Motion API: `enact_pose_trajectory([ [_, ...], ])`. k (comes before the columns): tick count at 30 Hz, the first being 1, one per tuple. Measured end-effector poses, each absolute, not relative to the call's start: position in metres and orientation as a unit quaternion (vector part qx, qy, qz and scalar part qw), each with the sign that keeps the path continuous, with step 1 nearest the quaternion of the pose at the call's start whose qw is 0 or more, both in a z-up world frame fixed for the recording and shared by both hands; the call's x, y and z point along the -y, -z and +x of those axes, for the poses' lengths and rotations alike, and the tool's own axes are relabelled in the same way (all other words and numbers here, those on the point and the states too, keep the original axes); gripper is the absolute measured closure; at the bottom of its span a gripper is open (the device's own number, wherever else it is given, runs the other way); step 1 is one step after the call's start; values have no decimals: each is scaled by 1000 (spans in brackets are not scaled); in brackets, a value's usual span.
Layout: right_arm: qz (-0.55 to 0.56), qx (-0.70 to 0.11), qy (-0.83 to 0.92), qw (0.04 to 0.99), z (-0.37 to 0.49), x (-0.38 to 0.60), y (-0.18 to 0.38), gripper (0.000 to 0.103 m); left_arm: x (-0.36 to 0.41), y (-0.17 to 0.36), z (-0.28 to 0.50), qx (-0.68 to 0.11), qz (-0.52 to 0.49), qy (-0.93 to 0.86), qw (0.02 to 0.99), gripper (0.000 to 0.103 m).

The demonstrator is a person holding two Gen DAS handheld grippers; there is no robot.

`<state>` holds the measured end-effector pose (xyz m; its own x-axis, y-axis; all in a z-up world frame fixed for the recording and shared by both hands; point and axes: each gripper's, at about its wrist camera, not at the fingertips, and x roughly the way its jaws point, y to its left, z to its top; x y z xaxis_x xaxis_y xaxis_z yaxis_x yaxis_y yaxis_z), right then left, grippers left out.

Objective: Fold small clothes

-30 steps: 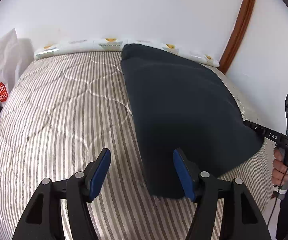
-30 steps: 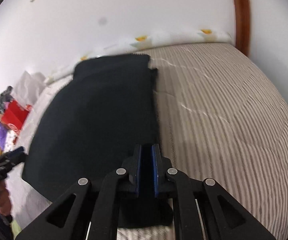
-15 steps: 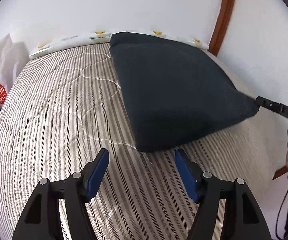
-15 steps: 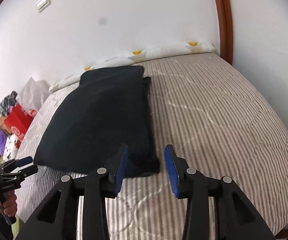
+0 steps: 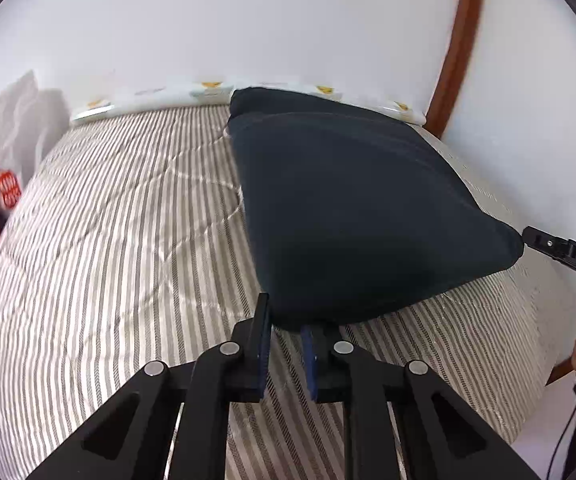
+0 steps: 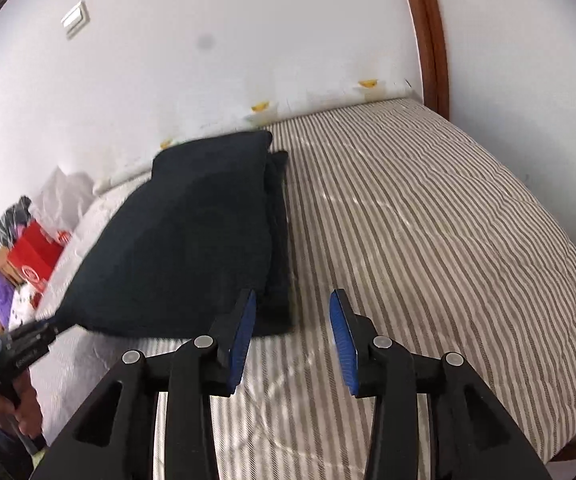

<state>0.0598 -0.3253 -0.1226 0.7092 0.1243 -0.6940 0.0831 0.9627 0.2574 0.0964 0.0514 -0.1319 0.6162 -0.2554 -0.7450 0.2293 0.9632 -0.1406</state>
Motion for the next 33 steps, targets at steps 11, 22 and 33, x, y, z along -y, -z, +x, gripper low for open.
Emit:
enact_pose_trajectory([
  [11,106,-408,6,907,82,312,146,63,-55,123,75,-414,-22,118,903,90],
  [22,80,-418,36,904,84,306,142,58,-38,129,102,-421,-17,113,900,74],
  [33,49,-434,45,899,79,297,128,58,-48,122,83,-432,-18,97,896,71],
])
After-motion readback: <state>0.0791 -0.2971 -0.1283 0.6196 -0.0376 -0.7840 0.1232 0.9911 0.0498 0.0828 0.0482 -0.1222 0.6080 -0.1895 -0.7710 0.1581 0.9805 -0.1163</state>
